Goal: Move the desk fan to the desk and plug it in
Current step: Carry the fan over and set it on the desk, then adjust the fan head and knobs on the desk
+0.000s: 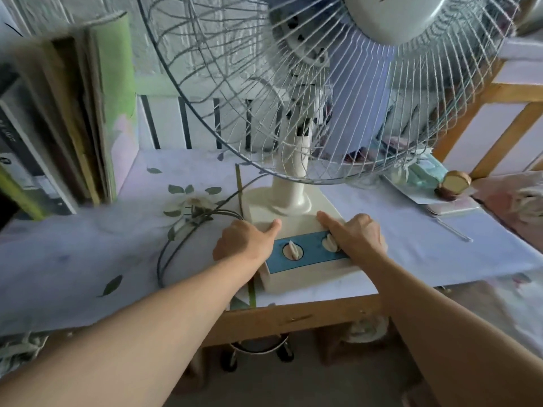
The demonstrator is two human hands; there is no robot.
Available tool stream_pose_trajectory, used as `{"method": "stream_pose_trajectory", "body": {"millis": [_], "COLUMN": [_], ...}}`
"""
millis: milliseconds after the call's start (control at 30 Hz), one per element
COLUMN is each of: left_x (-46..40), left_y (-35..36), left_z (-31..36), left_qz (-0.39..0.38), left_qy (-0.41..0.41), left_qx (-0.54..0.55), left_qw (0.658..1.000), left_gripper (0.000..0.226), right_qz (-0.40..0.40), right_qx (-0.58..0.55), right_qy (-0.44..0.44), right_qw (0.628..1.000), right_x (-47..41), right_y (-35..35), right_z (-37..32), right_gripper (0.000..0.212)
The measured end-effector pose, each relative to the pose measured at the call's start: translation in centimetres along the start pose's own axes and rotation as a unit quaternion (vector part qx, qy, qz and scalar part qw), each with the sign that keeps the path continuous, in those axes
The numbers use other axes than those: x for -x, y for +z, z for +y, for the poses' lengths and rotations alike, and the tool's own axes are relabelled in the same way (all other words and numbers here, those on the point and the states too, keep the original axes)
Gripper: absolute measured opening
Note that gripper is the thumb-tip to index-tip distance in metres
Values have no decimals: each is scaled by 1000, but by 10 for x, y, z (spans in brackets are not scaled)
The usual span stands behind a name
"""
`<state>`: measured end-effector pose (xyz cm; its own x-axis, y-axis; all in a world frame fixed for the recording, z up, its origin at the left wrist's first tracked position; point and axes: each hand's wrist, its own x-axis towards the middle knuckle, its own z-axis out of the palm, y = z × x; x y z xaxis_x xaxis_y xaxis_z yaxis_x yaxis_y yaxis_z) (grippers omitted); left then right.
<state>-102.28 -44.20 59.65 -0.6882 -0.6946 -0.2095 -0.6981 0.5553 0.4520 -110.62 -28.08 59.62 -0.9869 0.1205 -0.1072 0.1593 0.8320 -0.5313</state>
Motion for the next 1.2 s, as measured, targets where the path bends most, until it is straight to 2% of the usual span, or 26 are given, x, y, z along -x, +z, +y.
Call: {"method": "stream_pose_trajectory", "body": {"millis": [100,267,400,633,800,867,1033,1200], "left_x": [-2,-8,-5,-2,-2,-1,0,-7], "left_y": [5,6,12,21,12,4,-27,-68], "left_z": [4,7,15,19,12,7,-4,-21], "left_qz": [-27,-31,-53,-48,-112,-122,-140,-102], "left_qy": [6,17,11,4,-14,-26,-12,29], "left_qx": [23,63,145,179,221,211,157,105], "left_qw": [999,997,988,983,969,969,978,989], "left_gripper": [86,85,72,74,66,58,65,40], "right_qz": [-5,-19,-24,-22,1,19,37,23], "right_qx": [3,-18,-24,-10,-39,-37,-14,14], "right_qy": [-8,-21,-32,-3,-16,-30,-51,-43], "right_qw": [1000,999,999,1000,999,999,998,999], "right_x": [-10,-27,-43,-50,-30,-14,35,89], "right_y": [-2,-2,-9,-8,-7,-7,-7,-6], "right_z": [3,7,7,8,5,3,-8,-28], "right_gripper": [83,80,65,68,64,69,80,86]}}
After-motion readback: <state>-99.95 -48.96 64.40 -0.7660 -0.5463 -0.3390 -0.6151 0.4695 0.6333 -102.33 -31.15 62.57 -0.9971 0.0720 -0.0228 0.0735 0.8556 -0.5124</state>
